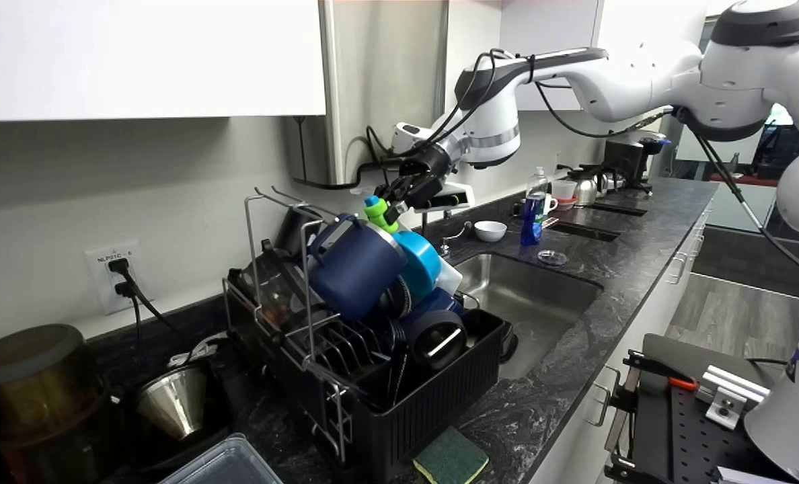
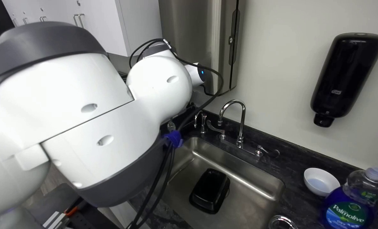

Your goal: Put the plastic pan in the drying rack

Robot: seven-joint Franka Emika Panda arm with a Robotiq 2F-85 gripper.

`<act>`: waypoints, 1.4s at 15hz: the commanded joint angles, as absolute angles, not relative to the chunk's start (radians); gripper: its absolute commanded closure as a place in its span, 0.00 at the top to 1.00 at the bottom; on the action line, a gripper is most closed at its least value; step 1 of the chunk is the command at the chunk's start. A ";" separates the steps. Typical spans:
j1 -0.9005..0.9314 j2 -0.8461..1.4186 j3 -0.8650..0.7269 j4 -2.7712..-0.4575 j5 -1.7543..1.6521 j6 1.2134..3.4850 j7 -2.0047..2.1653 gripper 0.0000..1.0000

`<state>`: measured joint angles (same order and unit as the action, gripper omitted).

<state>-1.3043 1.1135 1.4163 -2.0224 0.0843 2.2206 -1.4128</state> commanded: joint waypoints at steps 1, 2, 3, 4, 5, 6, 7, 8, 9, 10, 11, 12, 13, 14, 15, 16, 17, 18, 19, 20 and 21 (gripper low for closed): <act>-1.282 1.115 1.389 -1.982 0.141 2.157 -1.460 0.08; -1.279 1.113 1.385 -1.977 0.152 2.147 -1.466 0.08; -1.277 1.111 1.382 -1.972 0.162 2.141 -1.472 0.08; -1.275 1.109 1.378 -1.969 0.172 2.135 -1.476 0.08; -1.274 1.107 1.374 -1.965 0.181 2.129 -1.480 0.08; -1.272 1.104 1.370 -1.962 0.189 2.122 -1.483 0.08; -1.271 1.102 1.367 -1.959 0.197 2.116 -1.486 0.08; -1.271 1.099 1.365 -1.958 0.205 2.114 -1.489 0.08; -1.272 1.096 1.364 -1.959 0.211 2.114 -1.493 0.08; -1.272 1.094 1.363 -1.960 0.216 2.116 -1.493 0.08; -1.273 1.092 1.362 -1.961 0.220 2.117 -1.492 0.08; -1.273 1.088 1.361 -1.963 0.222 2.121 -1.491 0.08; -1.274 1.085 1.361 -1.965 0.223 2.125 -1.489 0.08; -1.274 1.083 1.361 -1.967 0.224 2.129 -1.489 0.56; -1.275 1.081 1.361 -1.968 0.224 2.130 -1.488 0.58; -1.275 1.080 1.361 -1.969 0.224 2.133 -1.487 0.63; -1.275 1.077 1.361 -1.971 0.223 2.138 -1.487 0.71; -1.275 1.077 1.360 -1.971 0.223 2.139 -1.487 0.77; -1.275 1.076 1.360 -1.972 0.223 2.140 -1.486 0.85; -1.276 1.075 1.360 -1.972 0.224 2.141 -1.486 0.92; -1.277 1.073 1.361 -1.974 0.223 2.144 -1.485 0.98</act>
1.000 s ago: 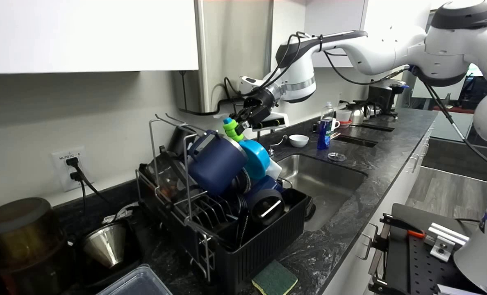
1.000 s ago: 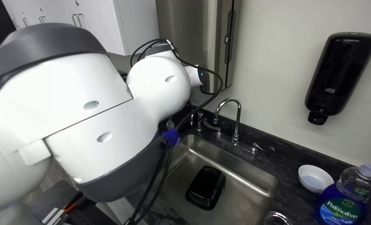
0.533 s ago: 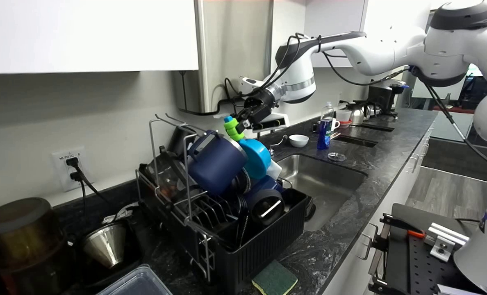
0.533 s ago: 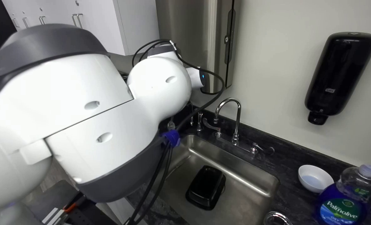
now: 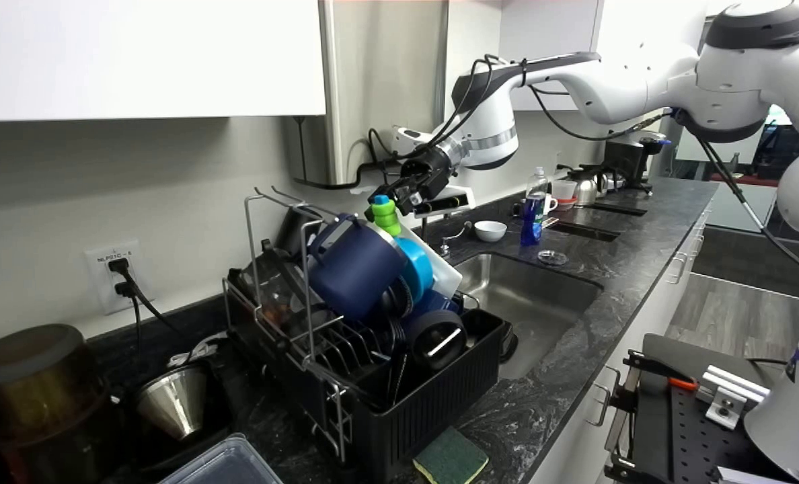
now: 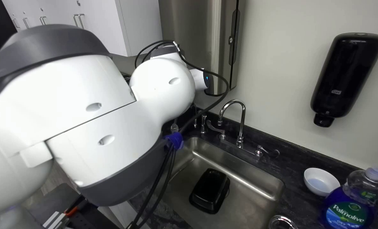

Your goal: Put the plastic pan in the drying rack

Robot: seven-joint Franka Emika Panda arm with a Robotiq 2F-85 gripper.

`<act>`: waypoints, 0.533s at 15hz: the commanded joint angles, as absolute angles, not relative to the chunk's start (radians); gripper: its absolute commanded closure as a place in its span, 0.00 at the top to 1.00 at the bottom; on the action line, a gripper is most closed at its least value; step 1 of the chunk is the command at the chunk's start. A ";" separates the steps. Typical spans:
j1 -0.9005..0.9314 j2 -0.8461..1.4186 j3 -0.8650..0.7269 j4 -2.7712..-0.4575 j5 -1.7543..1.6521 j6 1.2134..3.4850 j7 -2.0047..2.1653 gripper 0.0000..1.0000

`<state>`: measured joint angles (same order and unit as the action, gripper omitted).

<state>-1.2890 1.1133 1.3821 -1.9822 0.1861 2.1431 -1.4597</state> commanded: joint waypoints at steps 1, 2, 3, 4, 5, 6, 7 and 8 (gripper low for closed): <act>-1.280 1.069 1.363 -1.978 0.222 2.151 -1.485 0.99; -1.282 1.065 1.364 -1.981 0.222 2.157 -1.484 1.00; -1.289 1.053 1.368 -1.992 0.221 2.177 -1.482 1.00; -1.295 1.041 1.373 -2.001 0.220 2.192 -1.478 1.00; -1.307 1.022 1.381 -2.017 0.219 2.215 -1.475 1.00; -1.320 1.008 1.393 -2.031 0.219 2.232 -1.476 1.00; -1.335 0.991 1.407 -2.045 0.218 2.248 -1.476 1.00; -1.351 0.974 1.424 -2.059 0.218 2.269 -1.474 1.00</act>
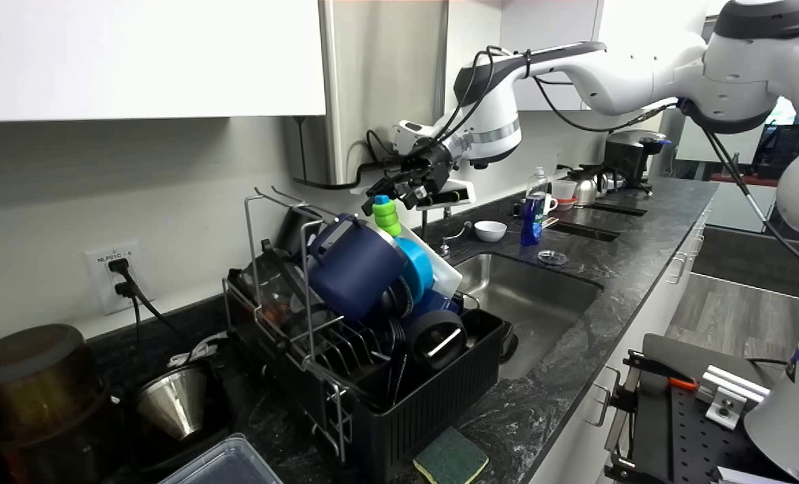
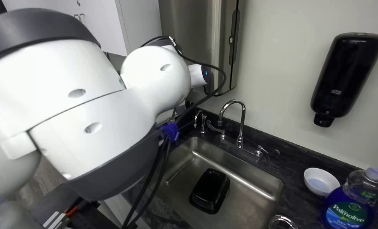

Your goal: Put the plastic pan in the drying rack

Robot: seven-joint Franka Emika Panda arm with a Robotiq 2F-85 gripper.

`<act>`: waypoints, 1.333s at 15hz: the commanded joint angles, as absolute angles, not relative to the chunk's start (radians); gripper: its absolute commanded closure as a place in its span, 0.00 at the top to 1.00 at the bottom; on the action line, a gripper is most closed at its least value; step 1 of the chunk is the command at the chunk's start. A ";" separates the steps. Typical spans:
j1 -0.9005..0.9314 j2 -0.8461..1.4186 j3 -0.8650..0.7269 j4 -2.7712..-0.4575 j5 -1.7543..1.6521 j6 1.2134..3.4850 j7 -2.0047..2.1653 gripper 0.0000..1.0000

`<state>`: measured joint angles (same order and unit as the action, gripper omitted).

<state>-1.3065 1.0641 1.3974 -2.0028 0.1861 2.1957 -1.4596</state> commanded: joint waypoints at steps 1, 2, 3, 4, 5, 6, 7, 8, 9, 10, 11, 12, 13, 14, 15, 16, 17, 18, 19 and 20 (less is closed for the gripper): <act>-1.368 0.957 1.443 -2.072 0.215 2.281 -1.472 1.00; -1.390 0.936 1.465 -2.090 0.211 2.297 -1.467 1.00; -1.411 0.919 1.487 -2.109 0.207 2.311 -1.462 1.00; -1.439 0.901 1.514 -2.133 0.203 2.326 -1.455 1.00; -1.466 0.883 1.541 -2.156 0.197 2.338 -1.447 1.00; -1.502 0.866 1.576 -2.188 0.189 2.353 -1.439 1.00; -1.535 0.855 1.609 -2.212 0.180 2.362 -1.430 1.00; -1.572 0.846 1.648 -2.240 0.169 2.376 -1.423 1.00; -1.607 0.839 1.685 -2.265 0.157 2.388 -1.411 1.00; -1.646 0.836 1.723 -2.292 0.140 2.398 -1.401 1.00; -1.685 0.830 1.763 -2.320 0.117 2.413 -1.383 1.00; -1.729 0.828 1.805 -2.352 0.088 2.435 -1.360 1.00; -1.769 0.830 1.844 -2.380 0.053 2.453 -1.330 1.00; -1.813 0.832 1.887 -2.411 0.011 2.473 -1.293 1.00; -1.854 0.839 1.926 -2.439 -0.036 2.491 -1.251 1.00; -1.895 0.847 1.964 -2.470 -0.086 2.509 -1.208 1.00; -1.935 0.854 1.999 -2.496 -0.137 2.520 -1.162 1.00; -1.975 0.859 2.033 -2.523 -0.189 2.536 -1.112 1.00; -2.008 0.867 2.061 -2.545 -0.240 2.541 -1.066 1.00; -2.042 0.873 2.088 -2.566 -0.290 2.547 -1.017 1.00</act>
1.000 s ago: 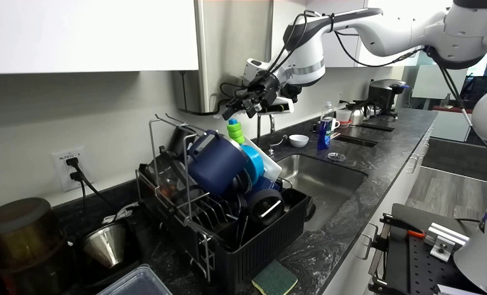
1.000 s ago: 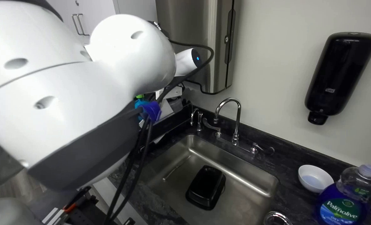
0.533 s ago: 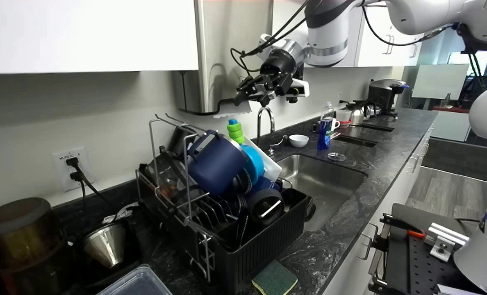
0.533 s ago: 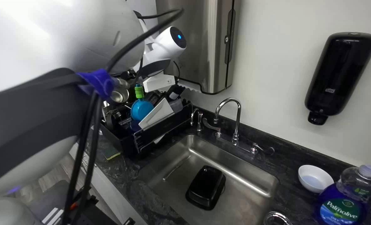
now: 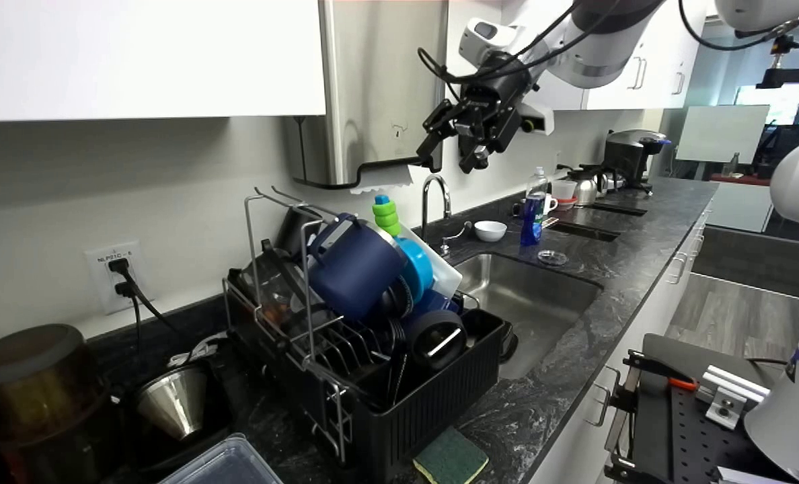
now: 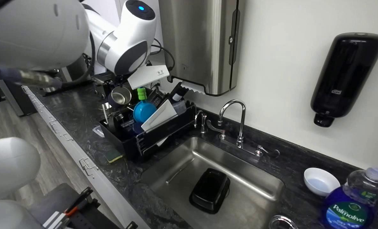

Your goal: Put the plastic pan in the drying rack

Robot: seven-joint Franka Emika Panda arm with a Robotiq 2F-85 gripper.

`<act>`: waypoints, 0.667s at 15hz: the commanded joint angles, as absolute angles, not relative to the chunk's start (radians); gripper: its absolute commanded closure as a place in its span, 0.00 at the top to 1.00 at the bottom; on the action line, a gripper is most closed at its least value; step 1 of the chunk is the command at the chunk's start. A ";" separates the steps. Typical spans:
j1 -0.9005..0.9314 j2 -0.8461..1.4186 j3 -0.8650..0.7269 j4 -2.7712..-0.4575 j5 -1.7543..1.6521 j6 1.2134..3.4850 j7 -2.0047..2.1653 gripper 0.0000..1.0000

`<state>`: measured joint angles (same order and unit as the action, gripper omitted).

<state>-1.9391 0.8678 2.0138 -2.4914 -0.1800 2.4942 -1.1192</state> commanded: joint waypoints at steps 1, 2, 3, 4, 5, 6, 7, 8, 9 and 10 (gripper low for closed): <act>-2.072 0.879 2.110 -2.584 -0.340 2.553 -0.973 1.00; -2.098 0.881 2.129 -2.598 -0.391 2.561 -0.931 1.00; -2.123 0.883 2.147 -2.606 -0.438 2.561 -0.886 1.00; -2.148 0.880 2.161 -2.610 -0.483 2.564 -0.843 1.00; -2.171 0.871 2.175 -2.608 -0.527 2.561 -0.794 1.00; -2.198 0.853 2.190 -2.600 -0.570 2.560 -0.733 1.00; -2.217 0.833 2.199 -2.582 -0.603 2.537 -0.671 1.00; -2.228 0.826 2.201 -2.567 -0.637 2.515 -0.622 1.00; -2.240 0.818 2.201 -2.557 -0.674 2.505 -0.566 1.00; -2.248 0.810 2.201 -2.546 -0.705 2.488 -0.514 1.00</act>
